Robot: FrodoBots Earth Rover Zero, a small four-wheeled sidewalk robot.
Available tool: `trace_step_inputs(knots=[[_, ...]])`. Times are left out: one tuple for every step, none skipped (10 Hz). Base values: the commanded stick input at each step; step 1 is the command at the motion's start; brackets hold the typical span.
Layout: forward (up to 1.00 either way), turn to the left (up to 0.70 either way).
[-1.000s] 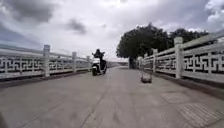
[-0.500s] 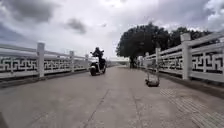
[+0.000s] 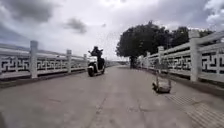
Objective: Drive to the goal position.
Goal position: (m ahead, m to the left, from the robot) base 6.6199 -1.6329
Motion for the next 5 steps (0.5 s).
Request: trace_step_inputs(knots=[[0.70, 0.00], [0.70, 0.00], [0.70, 0.00], [0.70, 0.00], [0.70, 0.00]])
